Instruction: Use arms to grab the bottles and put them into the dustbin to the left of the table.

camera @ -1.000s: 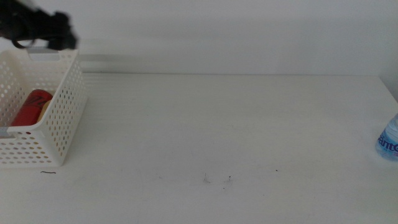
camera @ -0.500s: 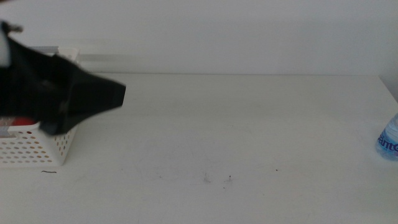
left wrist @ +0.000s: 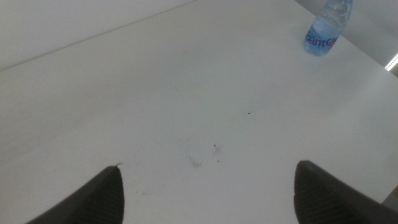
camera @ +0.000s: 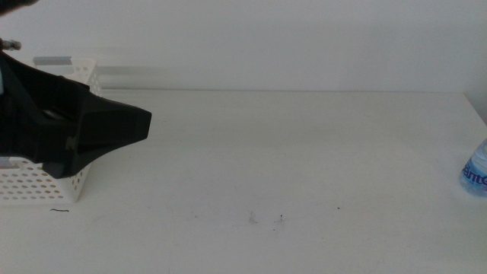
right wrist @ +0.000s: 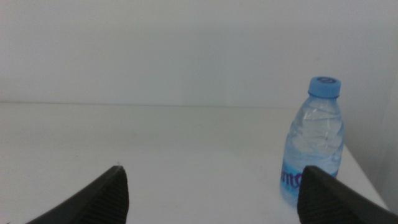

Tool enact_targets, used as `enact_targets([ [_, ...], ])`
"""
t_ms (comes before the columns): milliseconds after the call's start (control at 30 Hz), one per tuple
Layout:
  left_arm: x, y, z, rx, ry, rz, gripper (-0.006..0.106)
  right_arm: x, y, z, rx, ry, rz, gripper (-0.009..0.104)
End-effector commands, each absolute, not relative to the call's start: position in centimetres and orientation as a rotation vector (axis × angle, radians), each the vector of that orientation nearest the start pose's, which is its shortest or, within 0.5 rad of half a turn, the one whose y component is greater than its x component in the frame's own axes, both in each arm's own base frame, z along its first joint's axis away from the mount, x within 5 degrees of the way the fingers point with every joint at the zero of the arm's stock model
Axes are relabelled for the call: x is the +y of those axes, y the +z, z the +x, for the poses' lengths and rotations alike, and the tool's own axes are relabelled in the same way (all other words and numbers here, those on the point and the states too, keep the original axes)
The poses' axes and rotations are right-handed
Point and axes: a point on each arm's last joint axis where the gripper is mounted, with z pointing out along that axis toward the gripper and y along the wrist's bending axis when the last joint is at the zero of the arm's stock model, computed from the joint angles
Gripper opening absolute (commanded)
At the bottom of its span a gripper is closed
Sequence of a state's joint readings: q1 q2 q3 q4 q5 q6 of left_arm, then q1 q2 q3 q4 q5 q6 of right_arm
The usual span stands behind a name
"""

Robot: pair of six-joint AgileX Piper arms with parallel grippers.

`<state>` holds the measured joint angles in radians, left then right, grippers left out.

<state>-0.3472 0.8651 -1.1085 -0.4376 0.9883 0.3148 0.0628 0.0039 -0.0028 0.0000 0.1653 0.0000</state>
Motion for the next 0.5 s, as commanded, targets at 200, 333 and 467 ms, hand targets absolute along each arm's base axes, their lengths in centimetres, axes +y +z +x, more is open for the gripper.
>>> enact_targets([
  [200, -8.0, 41.8, 12.6, 2.08, -0.564, 0.636, 0.094, 0.3, 20.4, 5.8, 1.594, 0.071, -0.015, 0.092],
  [333, -8.1, 42.0, 12.7, 2.057, -0.573, 0.62, 0.094, 0.4, 20.3, 6.7, 1.643, 0.072, -0.018, 0.092],
  [467, -8.0, 42.5, 12.7, 2.006, -0.536, 0.668, 0.094, 0.5, 21.4, 8.0, 1.732, 0.069, -0.018, 0.092],
])
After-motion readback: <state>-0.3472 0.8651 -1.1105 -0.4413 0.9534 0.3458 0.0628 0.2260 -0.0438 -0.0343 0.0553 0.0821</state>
